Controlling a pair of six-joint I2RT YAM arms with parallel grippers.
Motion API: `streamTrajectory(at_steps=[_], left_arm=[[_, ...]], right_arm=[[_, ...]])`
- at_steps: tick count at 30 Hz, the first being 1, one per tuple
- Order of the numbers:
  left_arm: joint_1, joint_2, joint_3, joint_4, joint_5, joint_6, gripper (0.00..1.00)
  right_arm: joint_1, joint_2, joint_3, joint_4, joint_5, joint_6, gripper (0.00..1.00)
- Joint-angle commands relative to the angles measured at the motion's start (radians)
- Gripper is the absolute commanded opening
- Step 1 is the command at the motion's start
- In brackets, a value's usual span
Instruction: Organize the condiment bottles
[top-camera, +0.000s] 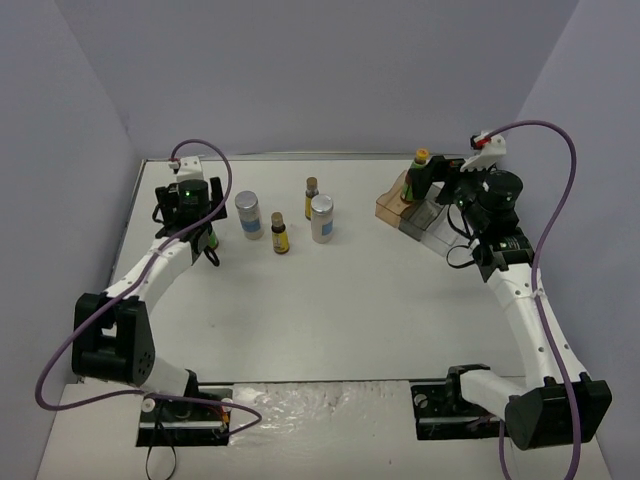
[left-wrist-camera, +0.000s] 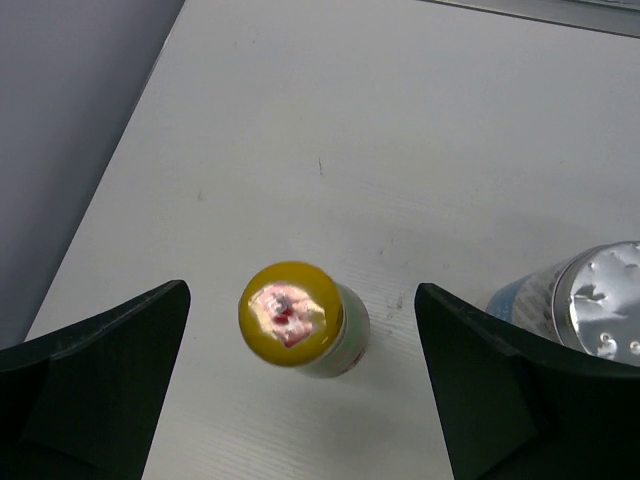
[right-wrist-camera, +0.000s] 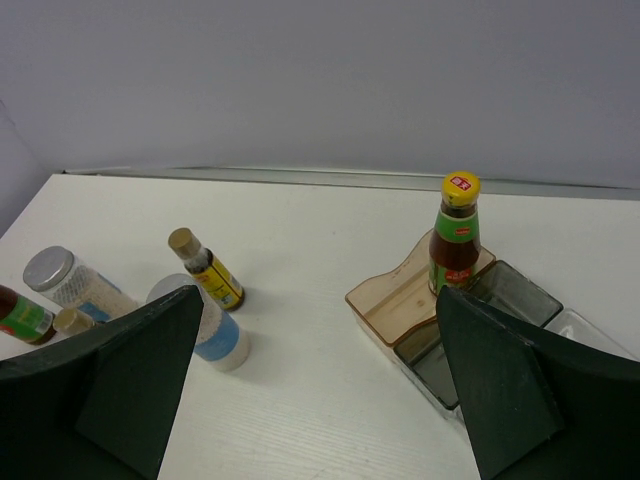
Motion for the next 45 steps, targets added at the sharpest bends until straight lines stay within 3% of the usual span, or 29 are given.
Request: streamTrajectory(at_steps=[1,12,20,24,26,32,37,45], left_arm=[[0.02,0.053,0.098,0.12,0.006,0.044,0.89],[0.027,0.085,0.029,0.165,0.031,0.012,0.66],[0.028,0.072,-0.025,0.189,0.09,0.019,0.33],[0.027,0.008,-0.051,0.159,0.14,0.02,0.08],[0.024,-0.039,-0.063,0.133,0.178,0.018,0.01],[-0.058,-0.18,-0.095,0.006,0.24,0.018,0.0],[-0.257,-0.287,-0.094,-0.119,0.24,0.022,0.0],[-0.502,-0.226,-0.004,-0.058,0.246,-0.009,0.0]], right_arm=[[0.013,-0.059,-0.015,0.067,-0.042,-0.014,1.0],[0.03,-0.076,-0.043,0.062,-0.05,-0.034,1.0],[0.037,-0.074,-0.05,0.062,-0.061,-0.037,1.0],[0.039,-0.076,-0.051,0.062,-0.065,-0.037,1.0],[0.04,-0.078,-0.053,0.061,-0.064,-0.037,1.0],[0.042,-0.088,-0.059,0.06,-0.065,-0.038,1.0],[0.044,-0.093,-0.067,0.055,-0.065,-0.043,1.0],[0.047,-0.1,-0.072,0.045,-0.07,-0.046,1.0]])
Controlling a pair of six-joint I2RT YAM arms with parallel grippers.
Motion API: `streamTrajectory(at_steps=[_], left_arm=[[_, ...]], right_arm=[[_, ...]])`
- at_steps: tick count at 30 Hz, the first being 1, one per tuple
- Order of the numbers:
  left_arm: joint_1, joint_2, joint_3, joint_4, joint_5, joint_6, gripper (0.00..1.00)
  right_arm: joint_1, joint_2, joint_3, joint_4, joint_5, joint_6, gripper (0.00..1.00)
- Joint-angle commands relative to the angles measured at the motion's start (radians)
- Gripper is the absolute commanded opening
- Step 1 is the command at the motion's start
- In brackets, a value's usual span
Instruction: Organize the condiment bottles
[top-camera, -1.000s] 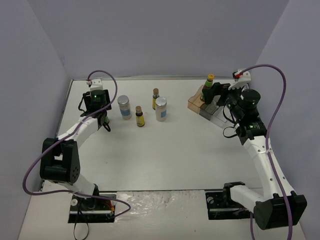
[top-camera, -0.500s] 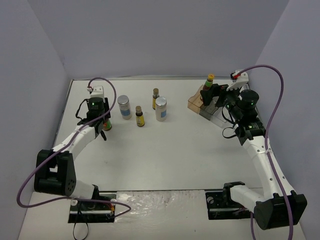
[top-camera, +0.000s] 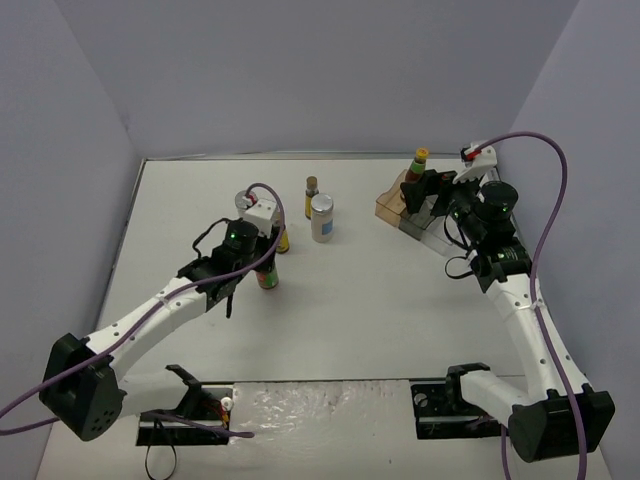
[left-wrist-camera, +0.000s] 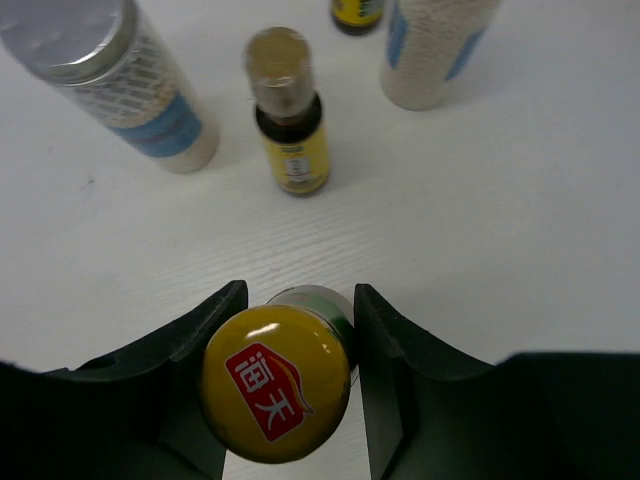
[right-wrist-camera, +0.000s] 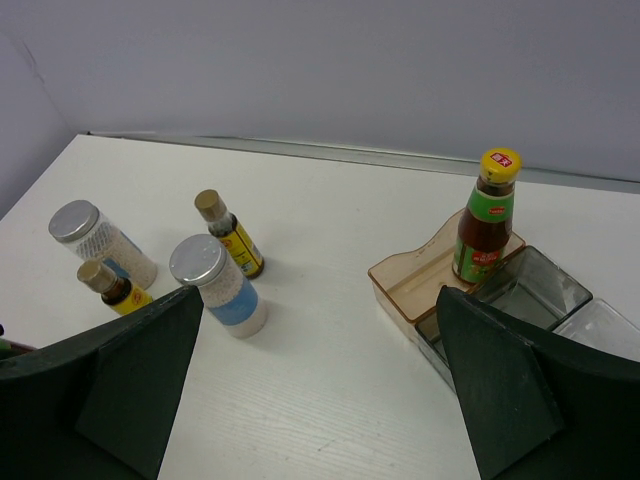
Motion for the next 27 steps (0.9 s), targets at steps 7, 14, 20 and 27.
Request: streamTrajectory(at_steps=[7,14,20,27], left_arm=[[-0.166,0.249,0.345,0.224,0.056,0.03,0.0],[-0.194,0.406,0.46,0.285,0.128,0.045,0.0],[-0.198,0.505,0.506,0.292,0.163,0.063,0.0],[-0.208,0.539,0.506,0.285,0.176,0.066,0.24]], right_arm=[[0.014,-0.037,-0.007,0.053,-0.027,-0.015,1.0],[0.021,-0.055,-0.03,0.044,-0.02,-0.019,1.0],[0.027,-0.072,-0.051,0.03,-0.018,-0.02,1.0],[0.032,-0.083,-0.071,0.018,-0.015,-0.034,1.0]])
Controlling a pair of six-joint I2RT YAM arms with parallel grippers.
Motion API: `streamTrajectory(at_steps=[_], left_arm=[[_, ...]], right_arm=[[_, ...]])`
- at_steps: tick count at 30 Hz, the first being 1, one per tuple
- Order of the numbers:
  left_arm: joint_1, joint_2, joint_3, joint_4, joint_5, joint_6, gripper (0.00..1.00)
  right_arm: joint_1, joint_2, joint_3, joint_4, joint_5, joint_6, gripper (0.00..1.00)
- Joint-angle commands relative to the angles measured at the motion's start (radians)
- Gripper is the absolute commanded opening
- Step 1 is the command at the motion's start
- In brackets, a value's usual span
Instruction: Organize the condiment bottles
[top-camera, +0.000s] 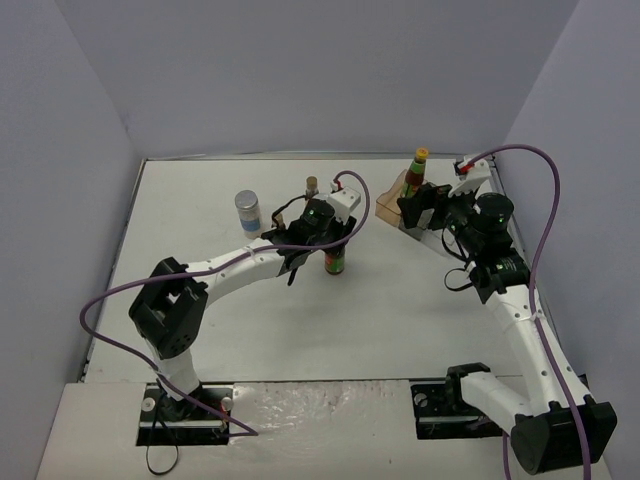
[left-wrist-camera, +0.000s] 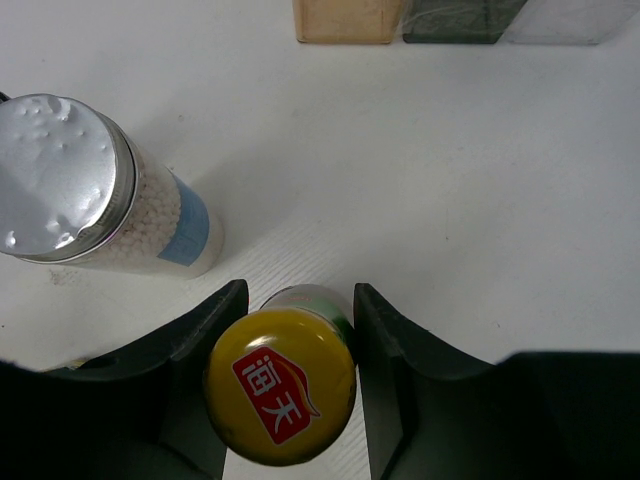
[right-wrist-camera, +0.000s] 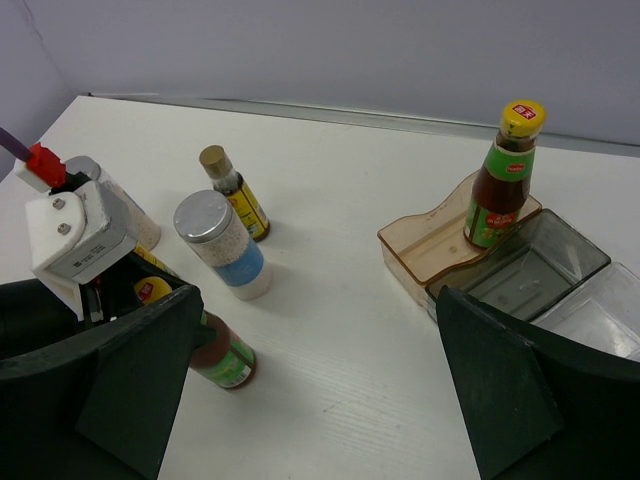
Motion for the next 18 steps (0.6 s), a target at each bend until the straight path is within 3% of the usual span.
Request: streamTrajectory(at_steps=[1,8,10,18], left_arm=[[-0.014,-0.032,0.078,0.102,0.022,0.017,0.32],[-0.018,-0.104,0.068,0.071,0.023,0.006,0.87],[-0.018,-0.142,0.068,0.059,0.012,-0.001,0.97],[-0.001,-0.345,0.014,-0.03,-0.1,-0.042,0.97]], right_arm=[[0.013,-0.022,0.001,0.053,-0.007,-0.019,1.0],[0.023,-0.011,0.023,0.038,-0.008,-0.035,1.0],[0.032,-0.005,0.033,0.033,-0.007,-0.043,1.0],[0.12,0.053,0.066,0.024,0.029,-0.081,1.0]])
